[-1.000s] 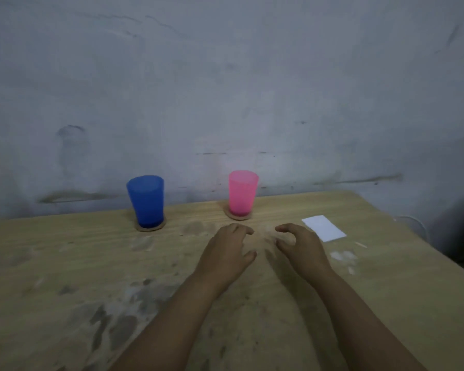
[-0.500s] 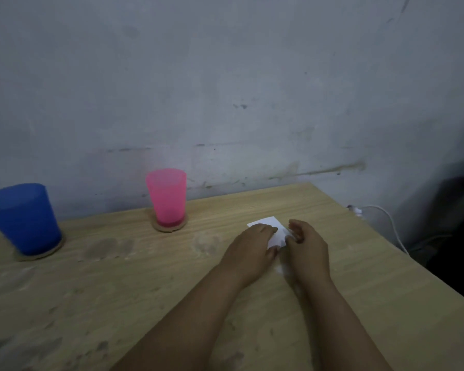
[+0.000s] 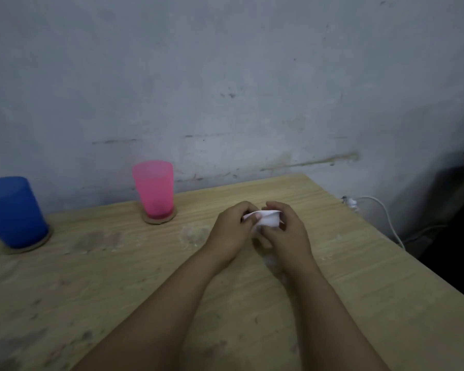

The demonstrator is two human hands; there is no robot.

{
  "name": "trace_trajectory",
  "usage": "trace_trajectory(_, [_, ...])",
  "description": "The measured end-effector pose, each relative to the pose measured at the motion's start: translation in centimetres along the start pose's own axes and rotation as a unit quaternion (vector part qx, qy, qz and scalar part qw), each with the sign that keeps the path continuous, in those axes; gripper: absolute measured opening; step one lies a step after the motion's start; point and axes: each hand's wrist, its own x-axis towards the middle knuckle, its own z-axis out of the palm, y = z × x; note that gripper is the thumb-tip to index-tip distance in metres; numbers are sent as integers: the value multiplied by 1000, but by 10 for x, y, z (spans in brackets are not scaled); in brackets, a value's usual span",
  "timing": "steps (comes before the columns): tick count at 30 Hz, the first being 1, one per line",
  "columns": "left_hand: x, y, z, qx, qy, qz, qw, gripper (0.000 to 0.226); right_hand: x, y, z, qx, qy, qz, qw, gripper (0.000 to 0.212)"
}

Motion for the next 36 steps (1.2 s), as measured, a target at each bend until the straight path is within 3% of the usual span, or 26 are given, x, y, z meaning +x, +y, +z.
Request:
trace_trajectory(3, [-19,17,-30,-51,3,-18,999,12,-6,-13,3,15,-66,-8,998,21])
trace_trajectory(5, [-40,25,-57,-89,10,-29,996,4,-15,-21,14,30,-113,-3,993,21])
trace_trajectory(8, [-76,32,-95,-114,31,-56,991,21,-36,-32,45,40,-168,-3,985,11])
trace_trajectory(10, [-101,34,-118,-106,57,-53,991,20,-50,-39,69,35,-204,-16,978,10])
trace_trajectory(14, [-180,41,-190,-72,192,-73,976,31,-105,-67,151,32,-317,-21,948,16])
trace_trajectory(24, [-349,38,-323,-32,398,-164,902,12,-242,-90,307,28,-444,24,895,23])
trace_trajectory(28, [-409,27,-363,-40,439,-154,884,19,-287,-81,358,57,-433,78,896,24])
trace_trajectory(31, [-449,18,-383,-25,473,-164,866,24,-312,-72,392,86,-382,133,910,19])
trace_trajectory(36, [-505,0,-415,136,511,-205,824,21,-342,-49,431,70,-278,178,941,25])
